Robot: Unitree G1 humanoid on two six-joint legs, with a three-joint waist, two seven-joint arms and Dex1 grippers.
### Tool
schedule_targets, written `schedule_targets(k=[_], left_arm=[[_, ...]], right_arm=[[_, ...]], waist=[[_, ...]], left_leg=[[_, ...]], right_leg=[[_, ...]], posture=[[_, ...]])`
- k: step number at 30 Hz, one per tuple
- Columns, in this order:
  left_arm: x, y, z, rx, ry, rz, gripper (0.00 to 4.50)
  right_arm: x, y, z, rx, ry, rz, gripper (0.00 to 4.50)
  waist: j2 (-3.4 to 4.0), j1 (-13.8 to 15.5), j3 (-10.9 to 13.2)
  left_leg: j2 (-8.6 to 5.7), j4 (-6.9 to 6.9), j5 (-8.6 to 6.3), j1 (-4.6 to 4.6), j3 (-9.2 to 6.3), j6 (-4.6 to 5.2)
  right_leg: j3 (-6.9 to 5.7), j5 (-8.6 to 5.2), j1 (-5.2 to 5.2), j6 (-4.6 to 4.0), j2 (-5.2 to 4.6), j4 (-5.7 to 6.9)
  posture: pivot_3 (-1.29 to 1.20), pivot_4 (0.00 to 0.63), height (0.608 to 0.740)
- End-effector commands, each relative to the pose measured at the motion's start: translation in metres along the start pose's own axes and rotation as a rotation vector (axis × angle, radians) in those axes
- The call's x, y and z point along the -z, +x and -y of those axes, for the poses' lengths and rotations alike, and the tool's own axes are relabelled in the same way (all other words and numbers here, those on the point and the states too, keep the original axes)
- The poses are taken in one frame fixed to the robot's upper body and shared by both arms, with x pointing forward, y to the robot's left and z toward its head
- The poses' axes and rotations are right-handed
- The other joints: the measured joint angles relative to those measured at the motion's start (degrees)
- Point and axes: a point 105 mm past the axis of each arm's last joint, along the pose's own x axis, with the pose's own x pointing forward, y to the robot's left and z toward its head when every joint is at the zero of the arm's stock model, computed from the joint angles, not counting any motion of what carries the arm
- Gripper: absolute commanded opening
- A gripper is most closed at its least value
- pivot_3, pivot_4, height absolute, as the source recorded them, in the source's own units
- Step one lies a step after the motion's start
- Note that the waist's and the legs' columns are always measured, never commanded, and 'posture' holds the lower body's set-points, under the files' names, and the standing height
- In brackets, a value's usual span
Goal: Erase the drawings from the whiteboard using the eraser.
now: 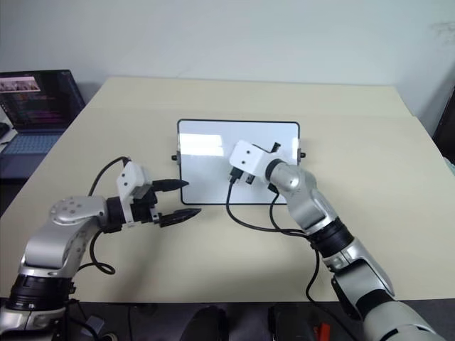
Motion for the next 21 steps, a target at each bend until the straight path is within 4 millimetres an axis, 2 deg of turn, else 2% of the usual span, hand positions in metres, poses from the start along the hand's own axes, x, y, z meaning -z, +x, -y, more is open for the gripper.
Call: schedule_targets(k=[1, 5, 7, 11, 13, 16, 21], left_arm=[[-0.012, -0.002, 0.000, 0.006, 0.043, 0.026, 4.50], [-0.013, -0.001, -0.001, 0.007, 0.045, 0.026, 4.50], [-0.013, -0.001, 0.000, 0.008, 0.046, 0.025, 4.50], [-0.013, -0.001, 0.000, 0.011, 0.045, 0.025, 4.50], [-0.013, -0.001, 0.000, 0.013, 0.047, 0.024, 4.50], [-0.013, -0.001, 0.000, 0.014, 0.045, 0.024, 4.50], [-0.014, -0.001, -0.001, 0.016, 0.046, 0.023, 4.50]], right_arm=[[0.000, -0.003, -0.012, -0.074, 0.009, -0.004, 0.99], [0.003, -0.007, -0.032, -0.183, 0.010, -0.022, 0.99], [0.001, -0.005, -0.023, -0.128, -0.001, -0.013, 0.99], [-0.007, -0.001, 0.007, 0.035, -0.011, 0.019, 0.99], [-0.011, -0.001, 0.013, 0.062, -0.011, 0.037, 0.99], [-0.009, 0.000, 0.001, 0.005, -0.004, 0.029, 0.99], [0.002, -0.006, -0.030, -0.159, 0.000, -0.014, 0.99]], waist=[[0.00, 0.00, 0.00], [0.00, -0.03, 0.00], [0.00, -0.03, 0.00], [0.00, -0.02, 0.00], [0.00, -0.01, 0.00], [0.00, 0.00, 0.00], [0.00, 0.00, 0.00]], left_leg=[[0.00, 0.00, 0.00, 0.00, 0.00, 0.00], [0.00, 0.00, 0.00, 0.03, -0.01, 0.00], [0.00, 0.01, 0.00, 0.03, -0.01, 0.01], [-0.01, 0.02, 0.00, 0.03, 0.00, 0.00], [-0.01, 0.03, 0.00, 0.02, 0.01, 0.00], [-0.01, 0.00, 0.00, 0.00, 0.01, 0.00], [0.00, -0.02, 0.00, -0.01, -0.01, 0.00]], right_leg=[[0.00, 0.00, 0.00, 0.00, 0.00, 0.00], [-0.01, 0.00, 0.00, 0.00, 0.00, 0.02], [-0.03, 0.00, 0.00, 0.00, 0.01, 0.04], [-0.02, 0.00, 0.00, 0.00, 0.01, 0.07], [-0.02, 0.00, 0.00, 0.00, 0.01, 0.07], [-0.03, 0.00, 0.00, 0.00, 0.00, 0.01], [0.00, 0.00, -0.01, 0.00, 0.00, -0.03]], posture=[[0.00, 0.150, 0.740], [0.00, 0.150, 0.740], [0.00, 0.150, 0.740], [0.00, 0.150, 0.740], [0.00, 0.150, 0.740], [0.00, 0.150, 0.740], [0.00, 0.150, 0.740]])
